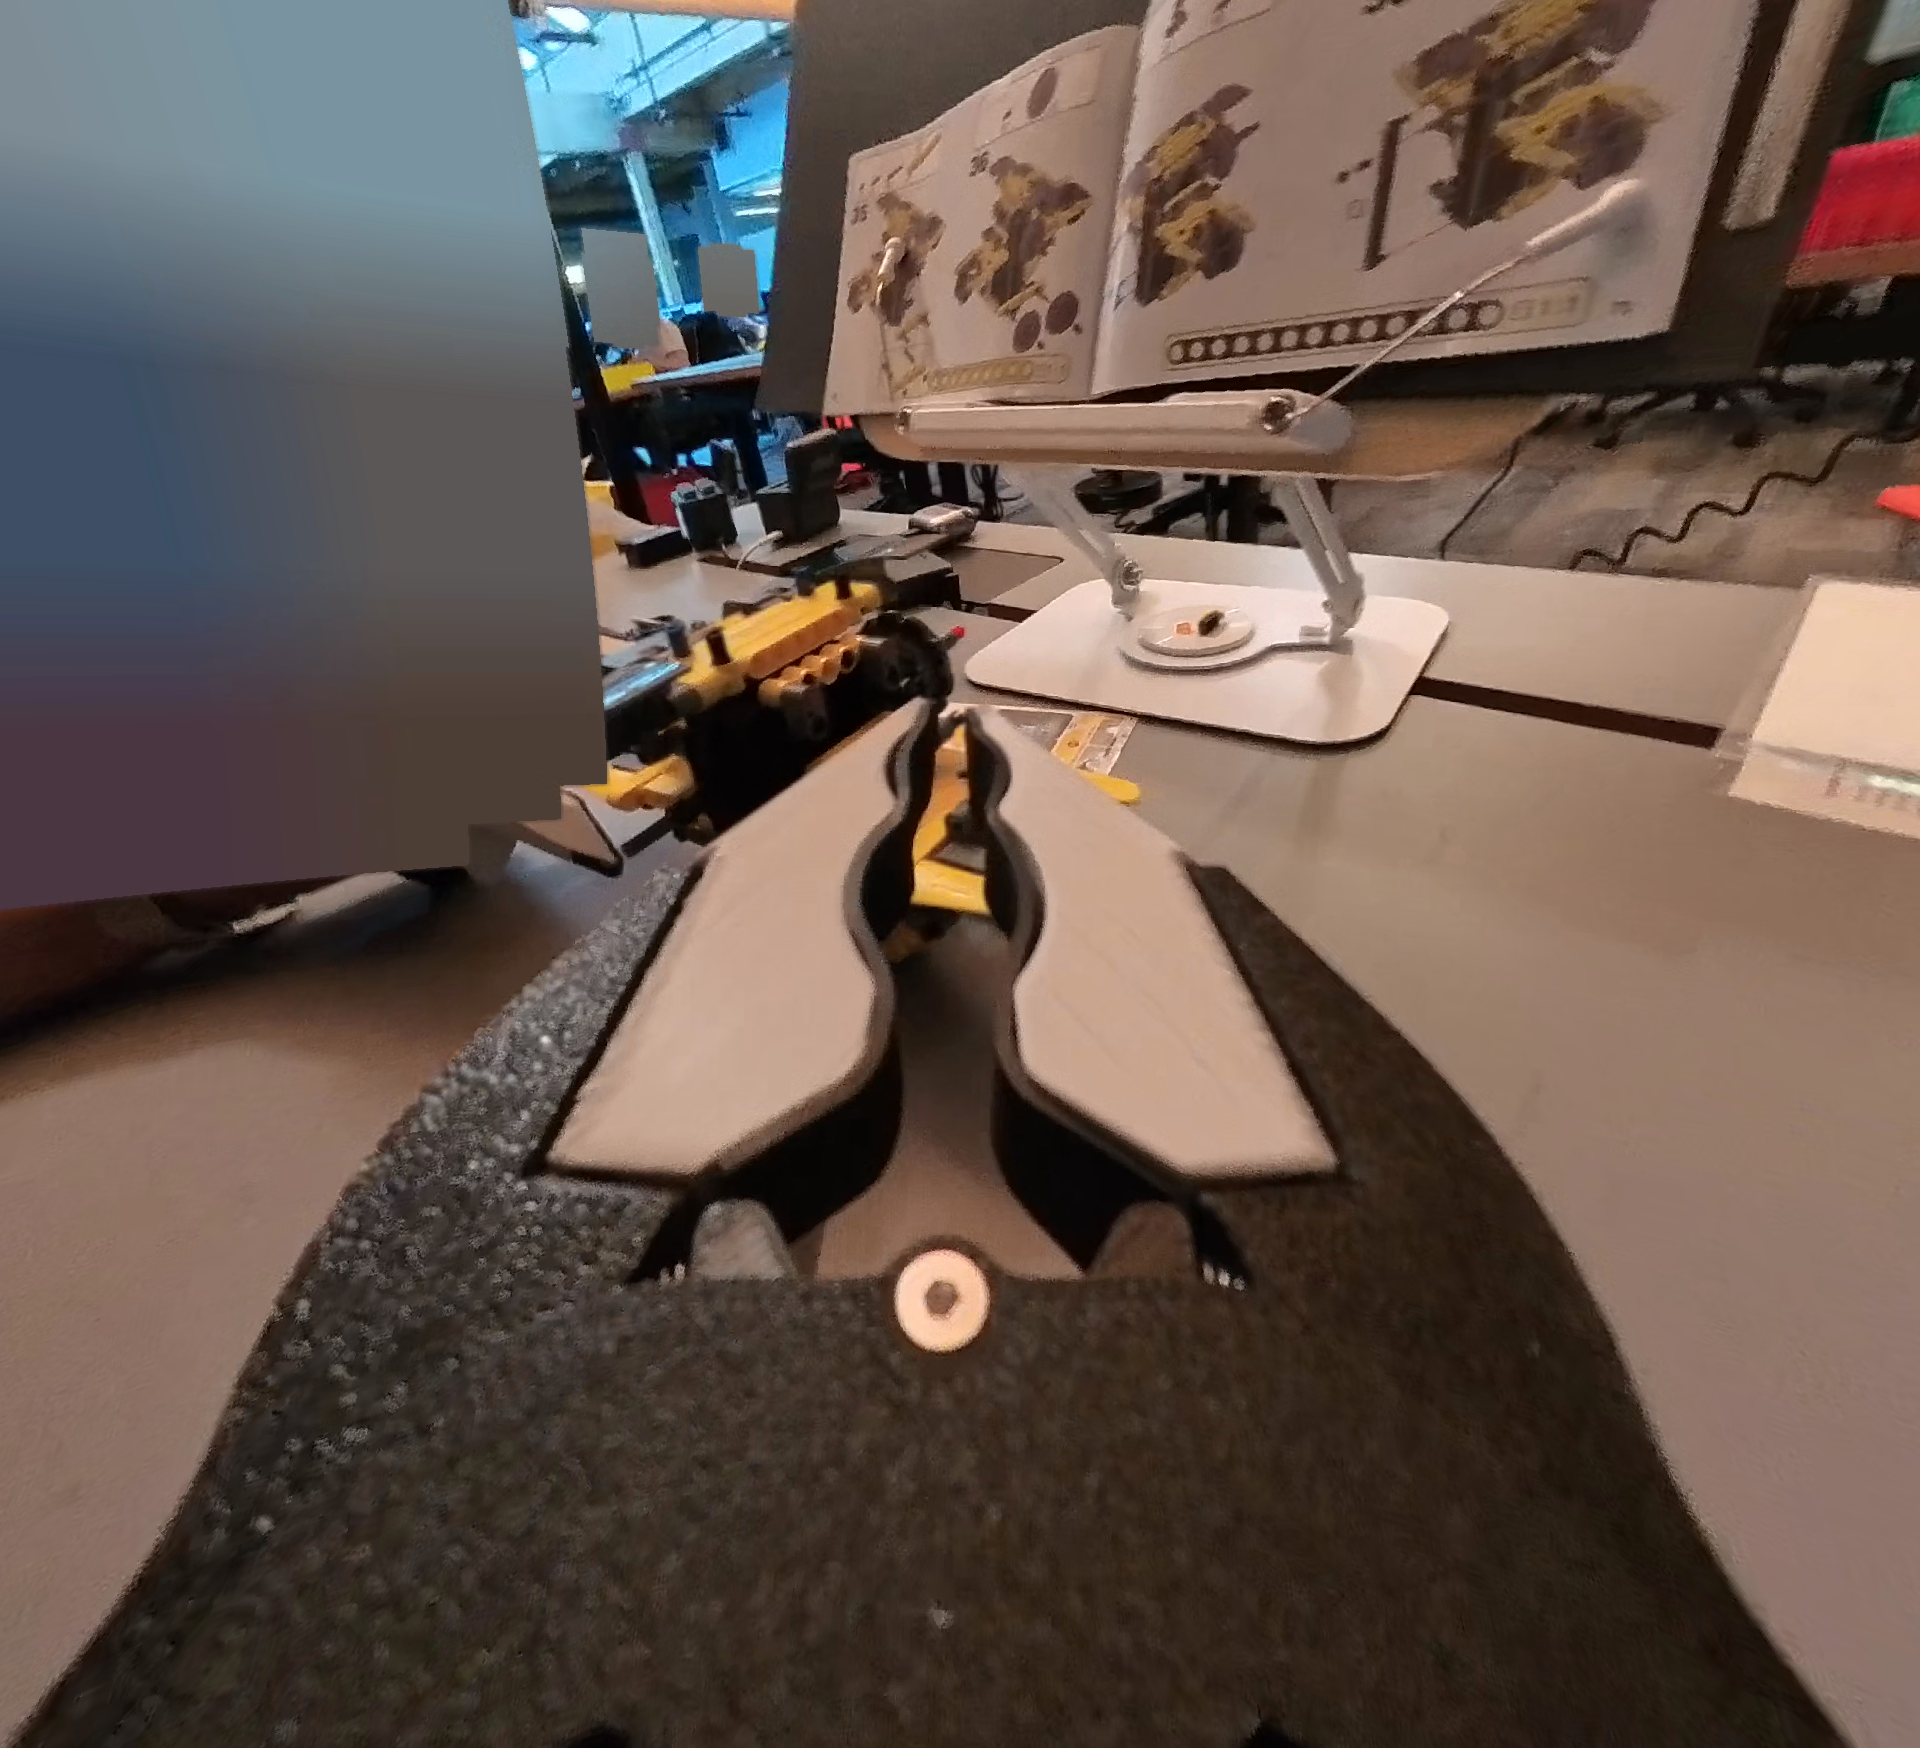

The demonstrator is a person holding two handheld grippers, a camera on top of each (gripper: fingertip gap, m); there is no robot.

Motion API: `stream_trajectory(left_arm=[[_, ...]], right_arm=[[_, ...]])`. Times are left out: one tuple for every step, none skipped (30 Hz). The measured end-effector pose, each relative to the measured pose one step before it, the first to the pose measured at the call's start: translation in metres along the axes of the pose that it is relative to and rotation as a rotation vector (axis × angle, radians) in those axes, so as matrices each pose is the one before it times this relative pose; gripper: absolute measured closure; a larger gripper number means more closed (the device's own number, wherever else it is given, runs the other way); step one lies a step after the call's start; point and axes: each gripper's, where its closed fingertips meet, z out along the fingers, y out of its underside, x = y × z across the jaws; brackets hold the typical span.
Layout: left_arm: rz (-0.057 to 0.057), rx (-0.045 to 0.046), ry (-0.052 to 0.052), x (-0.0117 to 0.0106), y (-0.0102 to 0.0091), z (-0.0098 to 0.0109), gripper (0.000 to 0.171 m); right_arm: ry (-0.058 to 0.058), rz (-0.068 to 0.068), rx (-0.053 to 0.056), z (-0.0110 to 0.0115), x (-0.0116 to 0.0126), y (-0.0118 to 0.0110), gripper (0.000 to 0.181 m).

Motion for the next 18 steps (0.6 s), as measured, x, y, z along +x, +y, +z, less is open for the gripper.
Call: stream_trajectory(left_arm=[[0.0008,-0.00037,-0.0002,-0.00002,0.00003,0.00004,0.062],[0.0008,-0.00025,-0.0004,0.00003,0.00005,-0.00001,0.062],[0.0006,-0.00030,-0.0003,-0.00002,0.00001,0.00004,0.062],[0.0005,-0.00022,-0.0003,0.00007,0.00004,-0.00001,0.062],[0.0006,0.00003,-0.0002,0.00007,0.00001,0.00001,0.062],[0.0004,-0.00005,-0.0001,-0.00005,0.00001,0.00000,0.062],[0.0003,-0.00003,-0.0002,0.00002,-0.00002,0.00006,0.062],[0.0004,-0.00024,-0.0003,0.00008,0.00005,-0.00001,0.062],[0.0006,-0.00033,-0.0003,0.00000,0.00002,0.00004,0.062],[0.0006,-0.00032,-0.0003,-0.00002,0.00002,0.00004,0.062],[0.0006,-0.00063,-0.0003,0.00006,0.00003,0.00009,0.062],[0.0008,-0.00082,-0.0002,0.00004,0.00015,0.00012,0.062],[0.0008,-0.00058,-0.0005,0.00002,0.00009,-0.00004,0.062],[0.0008,-0.00036,-0.0003,0.00004,-0.00001,0.00010,0.062],[0.0004,-0.00049,-0.0001,0.00002,0.00004,0.00003,0.062],[0.0003,-0.00045,-0.0001,0.00003,0.00004,0.00003,0.062],[0.0005,-0.00027,-0.0002,0.00001,0.00001,0.00005,0.062],[0.0003,-0.00046,-0.0002,0.00001,0.00012,0.00008,0.062]], right_arm=[[0.0015,0.0311,-0.0059,0.00025,0.00291,0.00130,0.174],[-0.0010,0.0308,-0.0130,0.00064,0.00289,0.00248,0.169],[-0.0025,0.0330,-0.0149,0.00067,0.00283,0.00269,0.160],[-0.0019,0.0367,-0.0107,0.00053,0.00318,0.00217,0.151],[0.0063,0.0432,-0.0069,0.00043,0.00451,0.00165,0.146],[0.0092,0.0439,-0.0044,0.00008,0.00502,0.00131,0.142],[0.0082,0.0404,-0.0009,0.00008,0.00487,0.00054,0.140],[0.0077,0.0369,-0.0031,0.00017,0.00449,0.00084,0.138],[0.0031,0.0322,-0.0119,0.00070,0.00351,0.00199,0.137],[0.0052,0.0310,-0.0191,0.00148,0.00342,0.00330,0.137],[0.0144,0.0335,-0.0223,0.00201,0.00423,0.00423,0.136],[0.0231,0.0389,-0.0206,0.00273,0.00511,0.00426,0.135],[0.0091,0.0390,-0.0203,0.00356,0.00313,0.00427,0.131],[-0.0220,0.0402,-0.0292,0.00360,-0.00109,0.00533,0.123],[-0.0442,0.0525,-0.0354,0.00270,-0.00378,0.00626,0.119],[-0.0439,0.0666,-0.0308,0.00180,-0.00337,0.00522,0.118],[-0.0390,0.0666,-0.0198,0.00112,-0.00237,0.00349,0.115],[-0.0303,0.0537,-0.0082,0.00061,-0.00088,0.00158,0.115]])
